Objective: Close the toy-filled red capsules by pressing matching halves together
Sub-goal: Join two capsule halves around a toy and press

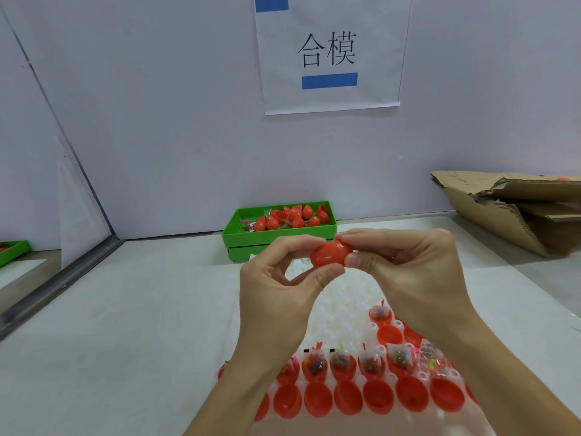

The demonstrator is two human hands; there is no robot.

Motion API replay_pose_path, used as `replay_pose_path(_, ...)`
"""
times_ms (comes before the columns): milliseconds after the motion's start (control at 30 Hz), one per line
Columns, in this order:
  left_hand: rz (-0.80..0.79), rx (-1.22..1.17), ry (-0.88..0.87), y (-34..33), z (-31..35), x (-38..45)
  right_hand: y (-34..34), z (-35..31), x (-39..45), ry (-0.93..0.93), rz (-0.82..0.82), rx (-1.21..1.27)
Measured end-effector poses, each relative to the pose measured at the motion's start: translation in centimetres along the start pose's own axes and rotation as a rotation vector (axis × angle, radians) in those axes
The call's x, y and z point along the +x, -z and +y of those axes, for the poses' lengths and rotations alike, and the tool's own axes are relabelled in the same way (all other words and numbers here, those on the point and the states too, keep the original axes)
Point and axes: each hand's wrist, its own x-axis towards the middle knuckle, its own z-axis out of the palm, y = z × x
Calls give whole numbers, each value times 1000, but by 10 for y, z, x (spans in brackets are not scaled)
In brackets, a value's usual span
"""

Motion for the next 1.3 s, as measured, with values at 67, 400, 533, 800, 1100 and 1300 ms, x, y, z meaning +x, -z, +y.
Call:
replay_pose_path(67, 0, -2, 2, 0, -1, 0, -1, 0, 0, -2, 6, -13)
replay_pose_path(400, -63, 53, -22, 2, -6, 0, -5, 4, -3, -5, 65, -76)
replay_pose_path(533, -87, 147, -55, 3, -8, 0, -5, 5, -3, -20, 59, -106)
replay_pose_path(800, -50, 292, -107, 3, -11, 1, -6, 7, -3, -48, 20, -106)
replay_pose_path(1100, -46, 313, -101, 4, -16, 1, -9, 10, -5, -107, 10, -45)
replay_pose_path(1300, -43, 310, -117, 3, -21, 0, -15, 13, -7, -122, 17, -64)
